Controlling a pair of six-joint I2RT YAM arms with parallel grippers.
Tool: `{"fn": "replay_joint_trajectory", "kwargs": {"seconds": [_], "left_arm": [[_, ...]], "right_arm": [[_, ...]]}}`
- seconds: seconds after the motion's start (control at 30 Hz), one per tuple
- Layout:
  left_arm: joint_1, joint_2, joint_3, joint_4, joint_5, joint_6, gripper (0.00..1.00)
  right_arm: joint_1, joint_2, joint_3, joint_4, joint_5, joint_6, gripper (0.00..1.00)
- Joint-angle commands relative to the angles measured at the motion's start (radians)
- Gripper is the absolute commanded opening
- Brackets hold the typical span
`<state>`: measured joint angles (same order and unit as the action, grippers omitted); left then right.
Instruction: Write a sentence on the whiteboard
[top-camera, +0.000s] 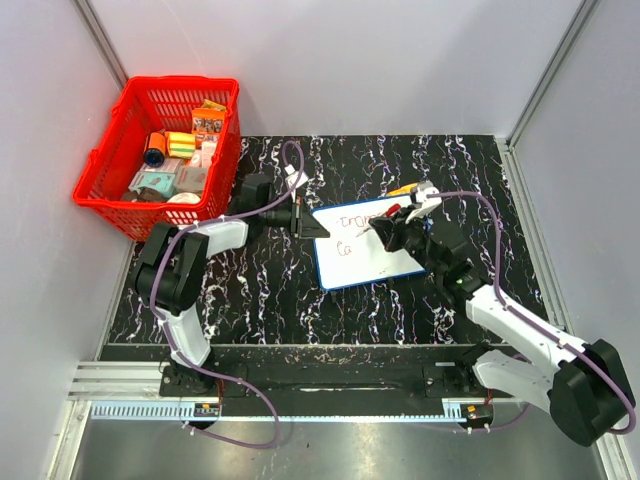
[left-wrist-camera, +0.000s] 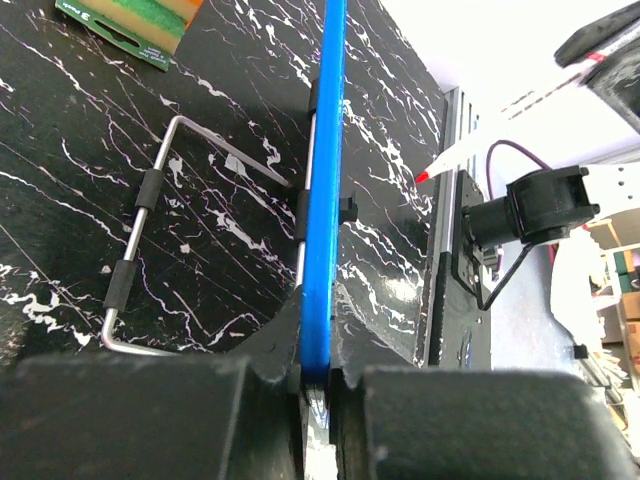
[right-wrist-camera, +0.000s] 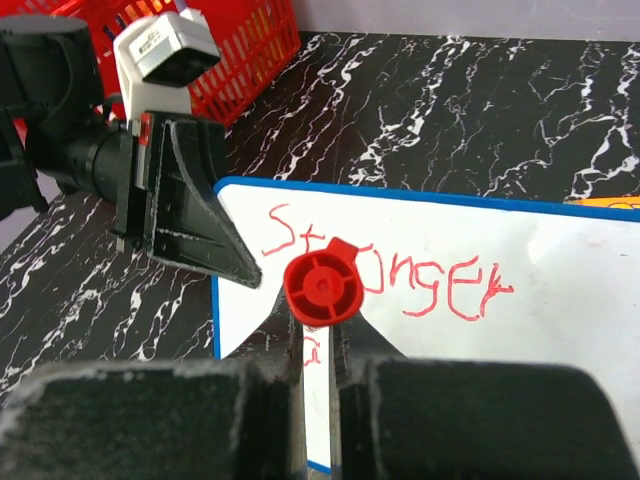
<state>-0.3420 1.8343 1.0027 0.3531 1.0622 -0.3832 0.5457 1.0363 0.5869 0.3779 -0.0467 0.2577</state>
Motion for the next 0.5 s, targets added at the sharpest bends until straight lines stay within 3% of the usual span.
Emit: {"fn": "replay_joint_trajectory", "kwargs": {"seconds": [0.0, 0.2, 0.47], "left_arm": [[0.031, -0.021, 0.005, -0.189, -0.097, 0.27, 0.0], [0.057, -0.029, -0.007, -0.2, -0.1, 0.27, 0.0], [0.08, -0.014, -0.009, -0.223, -0.12, 0.274, 0.0]], "right_arm": [[0.072, -0.027, -0.01, 0.072, 0.074, -0.067, 0.0], [0.265, 0.022, -0.019, 0.134, 0.3, -0.199, 0.0], [0.289, 0.039, -0.065, 0.213, 0.383, -0.221, 0.0]]}}
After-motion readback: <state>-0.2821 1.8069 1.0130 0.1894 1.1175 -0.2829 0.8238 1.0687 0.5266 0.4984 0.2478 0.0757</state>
